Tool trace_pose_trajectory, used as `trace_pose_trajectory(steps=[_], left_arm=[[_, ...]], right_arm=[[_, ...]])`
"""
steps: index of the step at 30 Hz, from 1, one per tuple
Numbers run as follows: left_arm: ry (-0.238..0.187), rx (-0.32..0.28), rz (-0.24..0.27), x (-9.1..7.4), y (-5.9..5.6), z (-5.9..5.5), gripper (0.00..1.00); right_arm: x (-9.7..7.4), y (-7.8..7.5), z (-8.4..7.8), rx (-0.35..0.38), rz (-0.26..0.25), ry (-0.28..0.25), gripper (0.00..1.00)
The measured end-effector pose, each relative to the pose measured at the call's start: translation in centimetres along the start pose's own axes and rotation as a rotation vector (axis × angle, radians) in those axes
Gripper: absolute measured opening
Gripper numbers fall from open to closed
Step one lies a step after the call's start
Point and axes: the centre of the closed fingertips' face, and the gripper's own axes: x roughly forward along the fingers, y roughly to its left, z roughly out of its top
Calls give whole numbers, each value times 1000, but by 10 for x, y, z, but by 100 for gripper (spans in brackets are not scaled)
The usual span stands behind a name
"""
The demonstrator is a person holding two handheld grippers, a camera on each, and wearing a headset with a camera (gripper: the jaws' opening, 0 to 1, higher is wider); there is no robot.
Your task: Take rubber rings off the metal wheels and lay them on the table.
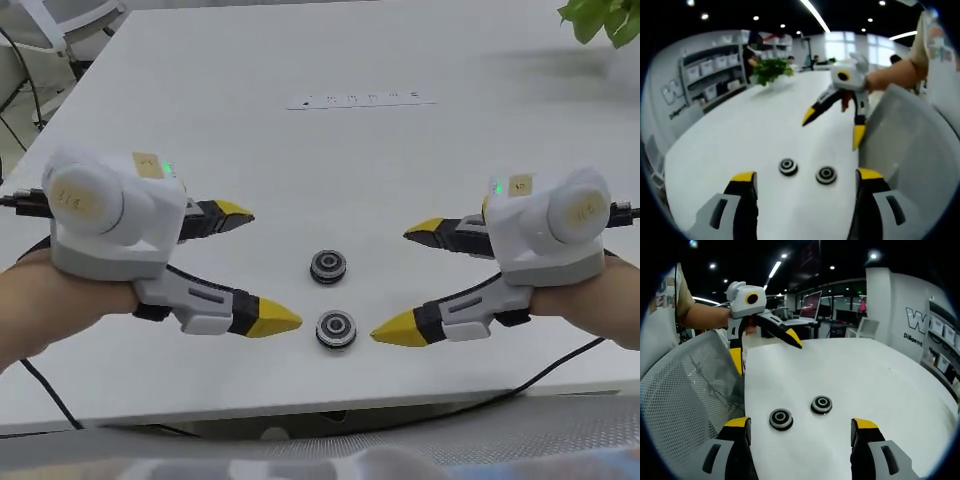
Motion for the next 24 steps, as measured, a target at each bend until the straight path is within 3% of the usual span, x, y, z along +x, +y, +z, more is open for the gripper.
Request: trace_pose_trajectory(steps=[9, 24], left_arm=[[26, 0, -41, 13, -2, -8, 74], [77, 2, -134, 36, -16, -20, 62]], right_arm=[[15, 2, -7, -16, 47, 18, 73], [30, 11, -18, -39, 130, 43, 54]])
